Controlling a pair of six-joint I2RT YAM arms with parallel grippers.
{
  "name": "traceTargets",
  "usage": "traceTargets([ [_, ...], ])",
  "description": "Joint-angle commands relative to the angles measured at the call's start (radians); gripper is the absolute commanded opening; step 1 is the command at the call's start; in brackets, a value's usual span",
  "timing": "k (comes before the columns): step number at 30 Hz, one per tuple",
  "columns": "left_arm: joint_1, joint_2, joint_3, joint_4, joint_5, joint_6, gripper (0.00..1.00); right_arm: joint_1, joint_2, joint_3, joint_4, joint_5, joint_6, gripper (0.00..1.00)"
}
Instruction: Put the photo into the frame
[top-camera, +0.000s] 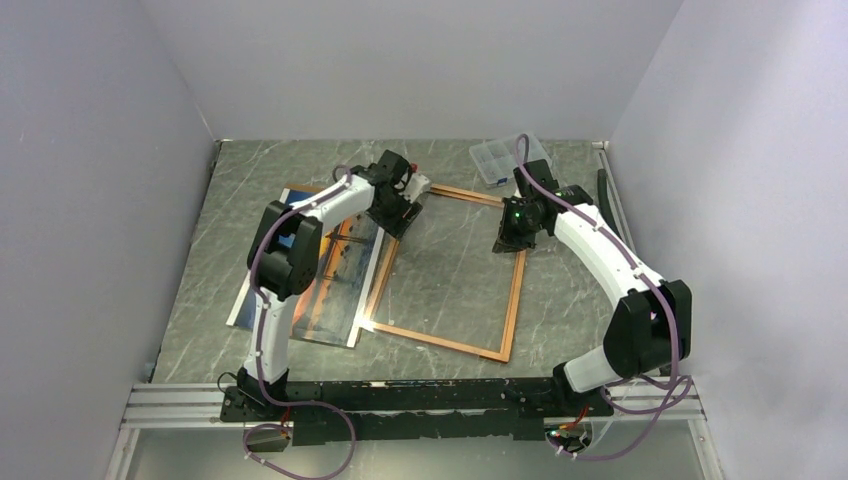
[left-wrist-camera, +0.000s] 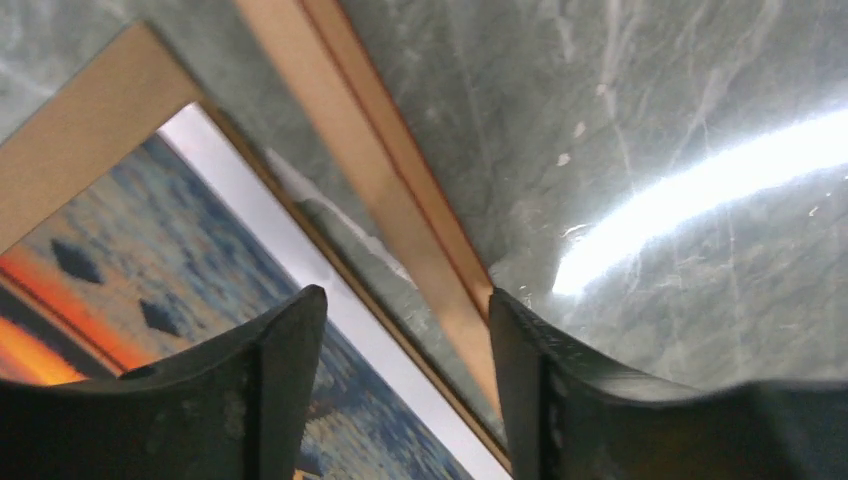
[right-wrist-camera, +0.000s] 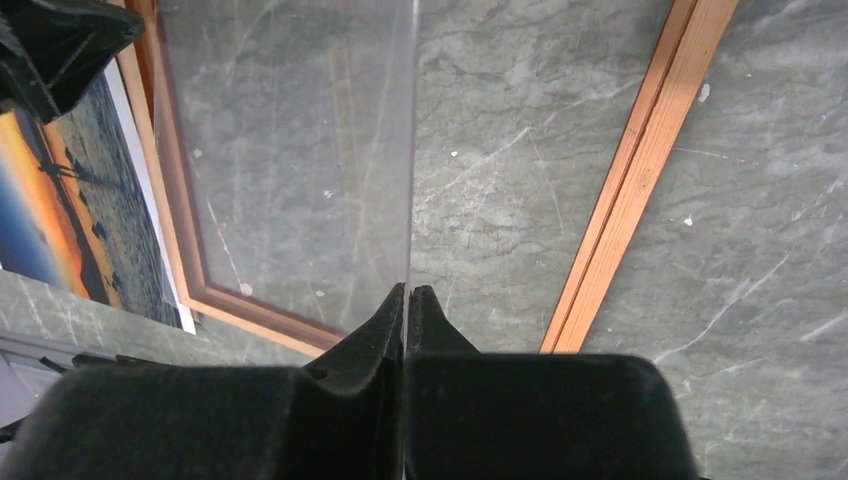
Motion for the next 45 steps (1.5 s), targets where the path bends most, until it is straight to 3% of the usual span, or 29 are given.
traceTargets([
  [1,0.054,-0.064,0.097,-0.117,0.085,-0.022,0.71,0.005,-0.065,0.035,0.04,0.0,-0.022,0.0],
  [7,0.135,-0.149,0.053,-0.152,0.169,-0.029,0.78,0.001,-0.064,0.064,0.1,0.0,-0.049,0.0],
  [16,0.151,-0.249,-0.24,-0.048,0.129,0.051,0.7,-0.021,0.06,0.157,0.064,0.012,-0.091,0.0],
  [22,0.144,-0.278,-0.306,-0.053,0.191,0.042,0.66,-0.05,0.097,0.162,0.015,-0.006,-0.127,0.0],
  [36,0.056,-0.294,-0.381,-0.024,0.2,0.036,0.64,-0.113,0.079,-0.005,0.189,-0.23,-0.082,0.01],
  [40,0.053,-0.275,-0.415,0.0,0.16,0.051,0.62,-0.13,0.076,-0.035,0.213,-0.258,-0.064,0.07],
  [45,0.053,-0.264,-0.437,0.014,0.143,0.054,0.58,-0.161,0.043,-0.136,0.296,-0.333,0.012,0.37],
])
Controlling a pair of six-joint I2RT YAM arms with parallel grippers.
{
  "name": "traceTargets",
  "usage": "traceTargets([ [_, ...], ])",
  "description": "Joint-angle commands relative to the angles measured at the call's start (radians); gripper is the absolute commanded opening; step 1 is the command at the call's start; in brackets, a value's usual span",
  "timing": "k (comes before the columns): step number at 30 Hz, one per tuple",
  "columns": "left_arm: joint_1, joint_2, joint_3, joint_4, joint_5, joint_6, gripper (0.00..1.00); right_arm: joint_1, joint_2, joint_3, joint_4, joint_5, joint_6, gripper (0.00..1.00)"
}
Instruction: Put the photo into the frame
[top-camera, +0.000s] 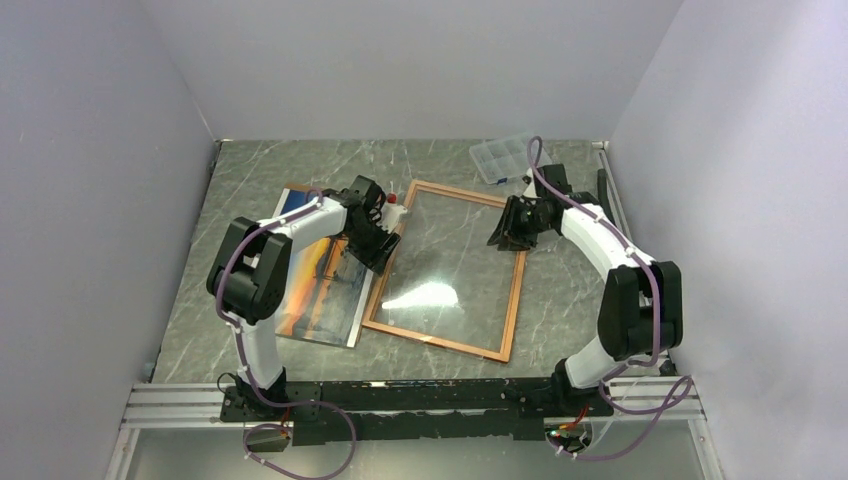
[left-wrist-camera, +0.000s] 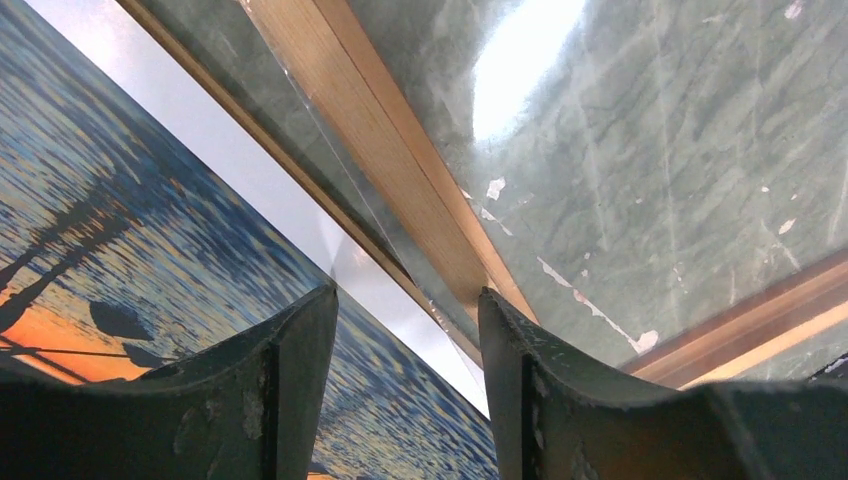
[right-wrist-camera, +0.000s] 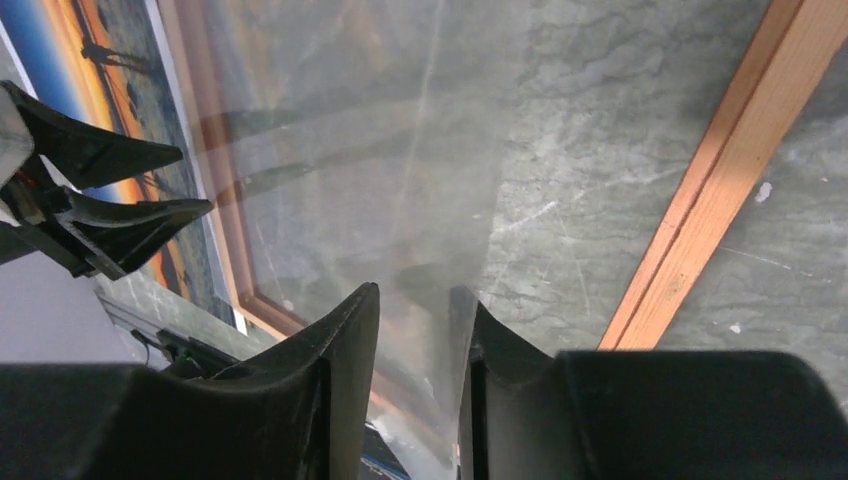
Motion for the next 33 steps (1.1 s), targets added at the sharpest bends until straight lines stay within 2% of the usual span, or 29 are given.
traceTargets([
  [1,0.0,0.009,-0.039,0.04,-0.055,0.027,0.57,-0.026,-0.061,-0.097,0.122,-0.113,0.089,0.42],
  [3,0.0,0.01,-0.043,0.041,-0.055,0.026,0.56,-0.033,-0.077,-0.158,0.177,-0.148,0.133,0.49],
  [8,0.0,0.01,-0.046,0.039,-0.054,0.024,0.54,-0.039,-0.115,-0.311,0.321,-0.225,0.24,0.59],
  [13,-0.001,0.016,-0.055,0.04,-0.048,0.02,0.53,-0.04,-0.157,-0.411,0.397,-0.257,0.32,0.67],
  [20,-0.002,0.02,-0.071,0.046,-0.051,0.018,0.51,-0.04,-0.202,-0.534,0.496,-0.31,0.449,0.72],
  [27,-0.002,0.022,-0.079,0.044,-0.042,0.022,0.5,-0.04,-0.28,-0.649,0.492,-0.247,0.527,0.74],
  [33,-0.004,0.026,-0.077,0.041,-0.048,0.024,0.5,-0.04,-0.339,-0.687,0.404,-0.183,0.541,0.74],
])
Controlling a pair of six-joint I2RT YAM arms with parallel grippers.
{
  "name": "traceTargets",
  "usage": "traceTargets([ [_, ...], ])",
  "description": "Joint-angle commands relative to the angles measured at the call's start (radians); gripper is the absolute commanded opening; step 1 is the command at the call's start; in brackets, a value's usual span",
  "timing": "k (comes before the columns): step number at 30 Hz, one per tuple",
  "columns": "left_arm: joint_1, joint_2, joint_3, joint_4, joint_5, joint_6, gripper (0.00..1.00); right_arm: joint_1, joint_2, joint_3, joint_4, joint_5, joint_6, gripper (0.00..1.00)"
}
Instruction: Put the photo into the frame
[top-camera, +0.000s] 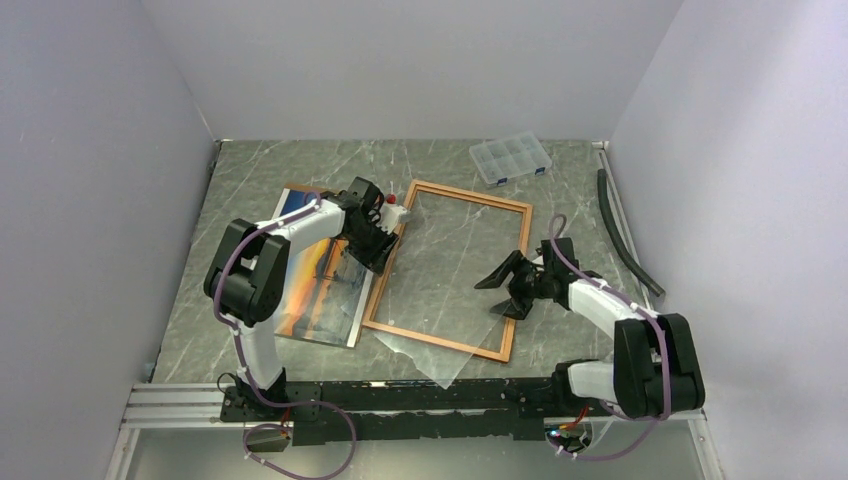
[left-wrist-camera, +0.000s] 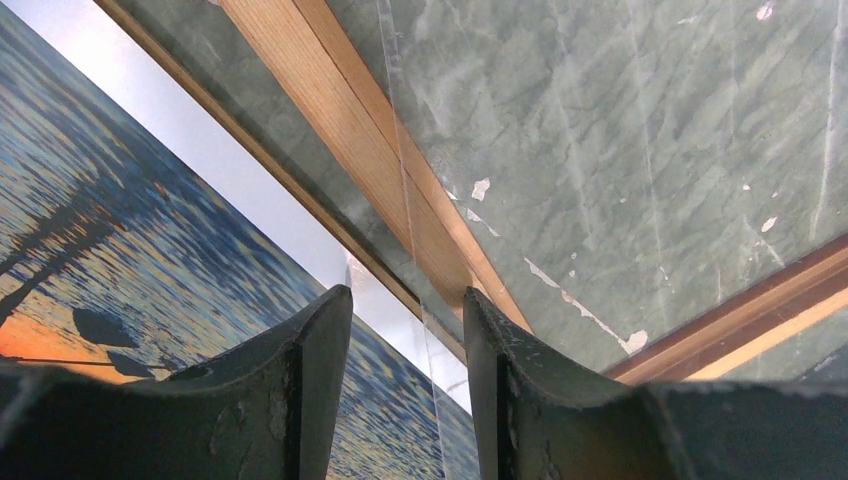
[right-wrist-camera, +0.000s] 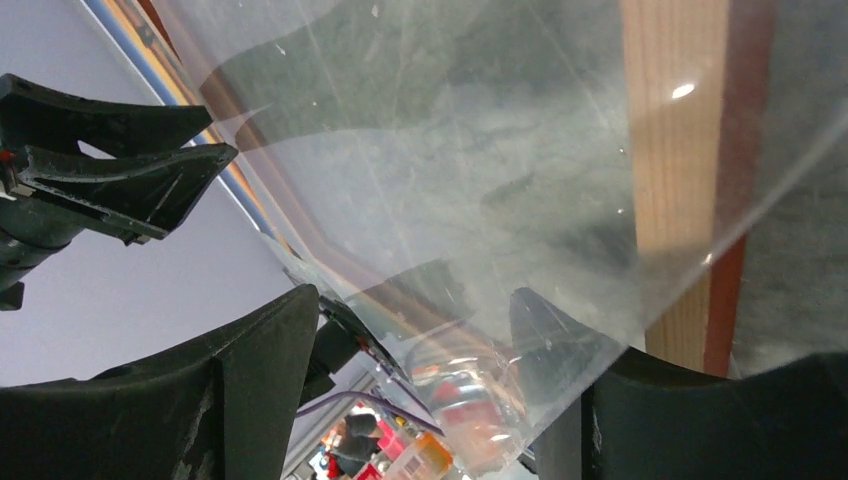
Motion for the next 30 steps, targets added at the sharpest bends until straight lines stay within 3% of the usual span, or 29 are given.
traceTargets([
  [1,-0.004,0.043,-0.046,0.007,-0.081,0.027,0.5,0.0,-0.054,-0.016,-0.031,0.04,0.042,0.74],
  [9,-0.006,0.048,-0.044,0.003,-0.089,0.028,0.48,0.0,-0.123,-0.124,0.051,-0.038,0.112,0.77],
  [20,-0.007,0.048,-0.042,0.001,-0.086,0.033,0.48,0.002,-0.317,-0.172,-0.045,0.025,0.12,0.8],
  [30,-0.009,0.045,-0.026,-0.018,-0.086,0.034,0.47,0.027,-0.459,-0.217,0.076,0.087,0.172,0.77],
])
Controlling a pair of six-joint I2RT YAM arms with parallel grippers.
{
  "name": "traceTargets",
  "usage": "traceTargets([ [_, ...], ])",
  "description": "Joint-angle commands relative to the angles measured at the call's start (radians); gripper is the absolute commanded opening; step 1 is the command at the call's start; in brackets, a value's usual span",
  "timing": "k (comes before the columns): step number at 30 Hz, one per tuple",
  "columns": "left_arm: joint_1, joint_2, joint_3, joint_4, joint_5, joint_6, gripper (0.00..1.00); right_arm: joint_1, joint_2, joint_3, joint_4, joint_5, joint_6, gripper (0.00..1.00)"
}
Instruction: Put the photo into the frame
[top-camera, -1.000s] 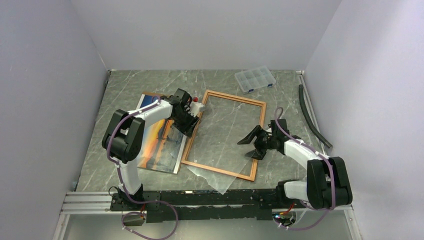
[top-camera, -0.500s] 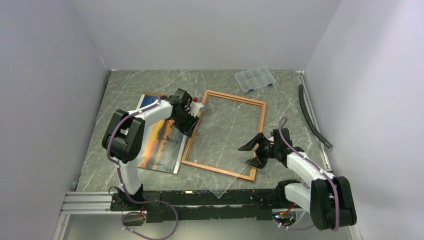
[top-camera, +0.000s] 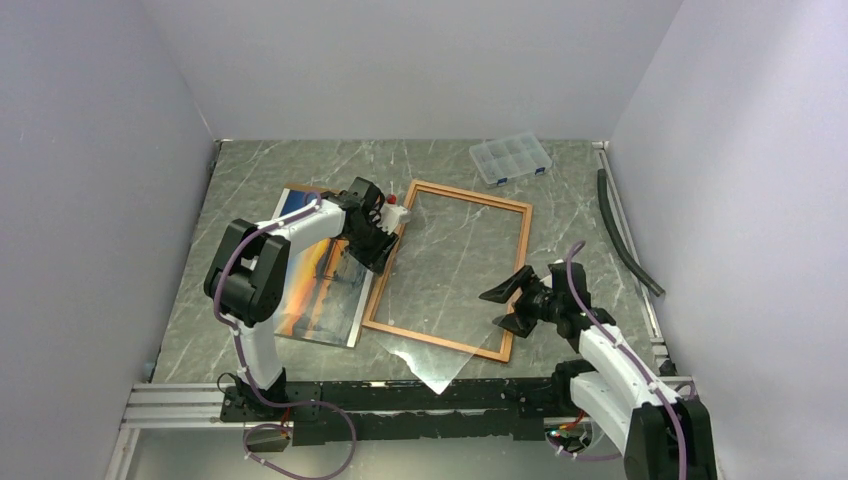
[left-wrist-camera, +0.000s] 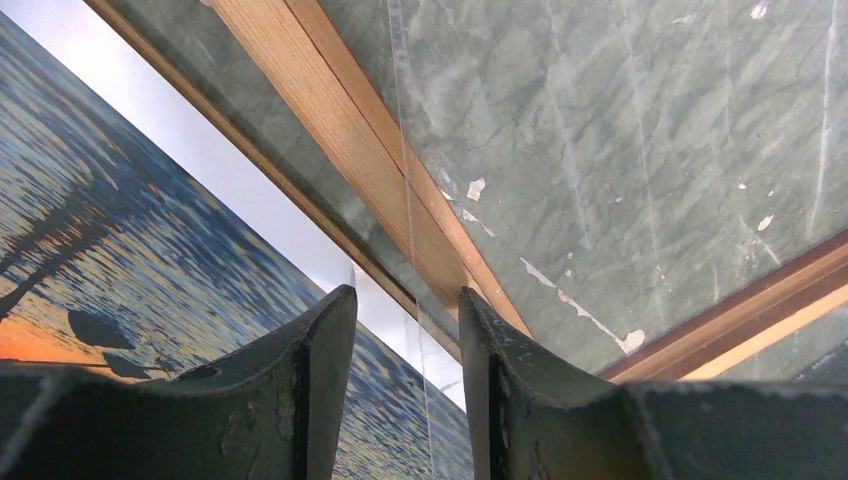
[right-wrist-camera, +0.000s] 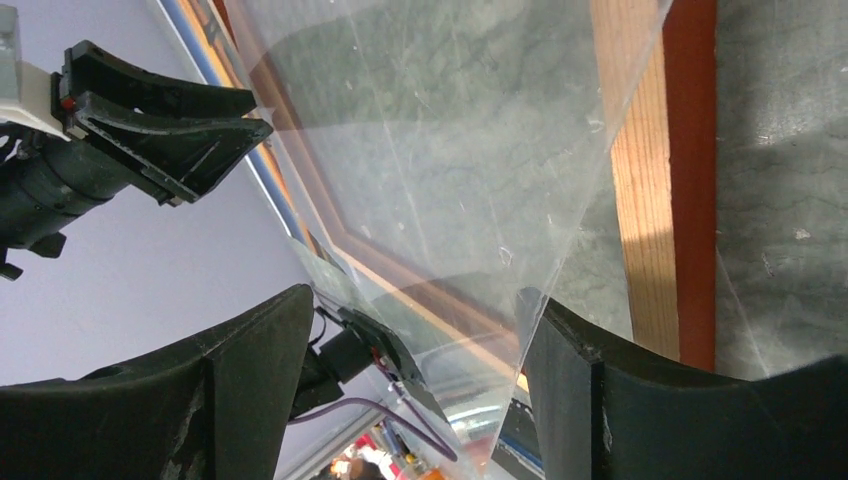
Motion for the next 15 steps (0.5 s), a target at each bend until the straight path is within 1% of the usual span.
traceTargets([
  [1,-0.006,0.046,-0.023,-0.021,-0.089,0.033,0.47,0.015,-0.06,-0.004,0.105,0.057,0.038,0.77],
  [4,-0.006,0.046,-0.011,-0.035,-0.081,0.032,0.43,0.017,-0.027,0.056,0.133,0.074,-0.016,0.73],
  [8,-0.005,0.044,0.014,-0.063,-0.069,0.03,0.4,0.018,0.063,0.177,0.105,0.102,-0.121,0.62],
  [10,-0.005,0.038,0.023,-0.078,-0.056,0.028,0.39,0.017,0.1,0.203,0.11,0.11,-0.136,0.5],
  [14,-0.005,0.025,0.046,-0.105,-0.03,0.024,0.37,0.017,0.17,0.244,0.124,0.098,-0.175,0.16],
  [15,-0.004,0.021,0.055,-0.113,-0.028,0.024,0.37,0.017,0.188,0.263,0.113,0.094,-0.197,0.1],
])
